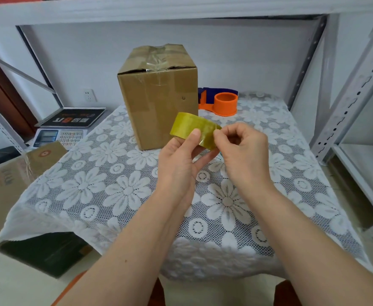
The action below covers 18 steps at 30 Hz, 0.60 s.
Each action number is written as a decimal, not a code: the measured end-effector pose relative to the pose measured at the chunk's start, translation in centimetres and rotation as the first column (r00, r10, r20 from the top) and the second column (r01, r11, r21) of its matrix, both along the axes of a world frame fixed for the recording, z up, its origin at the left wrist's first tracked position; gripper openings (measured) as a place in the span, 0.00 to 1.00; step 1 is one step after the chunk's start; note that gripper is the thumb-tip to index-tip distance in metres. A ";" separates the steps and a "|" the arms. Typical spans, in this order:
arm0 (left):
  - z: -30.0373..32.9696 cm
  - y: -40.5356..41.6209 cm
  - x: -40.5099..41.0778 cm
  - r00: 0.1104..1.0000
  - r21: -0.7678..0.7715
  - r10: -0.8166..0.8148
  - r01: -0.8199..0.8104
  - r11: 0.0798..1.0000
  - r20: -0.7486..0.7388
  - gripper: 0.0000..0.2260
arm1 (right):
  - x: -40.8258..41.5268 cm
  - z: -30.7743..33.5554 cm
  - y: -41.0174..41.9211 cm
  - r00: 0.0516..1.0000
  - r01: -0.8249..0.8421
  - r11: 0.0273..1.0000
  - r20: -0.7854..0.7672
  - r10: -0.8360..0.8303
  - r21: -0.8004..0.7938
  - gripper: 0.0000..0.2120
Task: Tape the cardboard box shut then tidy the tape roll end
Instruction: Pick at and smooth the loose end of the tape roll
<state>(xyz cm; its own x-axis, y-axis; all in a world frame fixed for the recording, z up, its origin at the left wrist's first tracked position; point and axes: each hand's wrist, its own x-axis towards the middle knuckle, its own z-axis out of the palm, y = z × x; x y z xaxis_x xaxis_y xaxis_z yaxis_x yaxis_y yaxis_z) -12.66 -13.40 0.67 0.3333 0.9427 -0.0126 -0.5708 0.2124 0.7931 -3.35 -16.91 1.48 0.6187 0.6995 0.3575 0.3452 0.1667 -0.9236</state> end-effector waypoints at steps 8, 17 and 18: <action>-0.1 0.2 0.2 0.998 -0.087 0.010 -0.005 0.996 0.060 0.07 | -0.6 -0.4 0.3 0.988 0.026 0.999 -0.152 -0.019 0.045 0.04; -0.3 0.2 0.3 0.997 -0.128 0.034 -0.024 0.991 0.075 0.10 | -1.6 -0.4 0.2 0.775 -0.052 0.988 -0.618 0.131 0.144 0.09; -0.2 0.3 0.3 0.996 -0.129 0.032 -0.021 0.991 0.080 0.11 | -1.6 -0.3 0.1 0.746 -0.063 0.986 -0.649 0.148 0.153 0.09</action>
<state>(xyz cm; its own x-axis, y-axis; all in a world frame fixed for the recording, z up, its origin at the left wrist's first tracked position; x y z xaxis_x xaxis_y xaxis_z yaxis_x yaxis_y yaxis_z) -12.34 -13.15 0.42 0.3130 0.9437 -0.1074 -0.6396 0.2930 0.7107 -4.90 -16.78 1.15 0.6547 0.7554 -0.0279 -0.3647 0.2834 -0.8869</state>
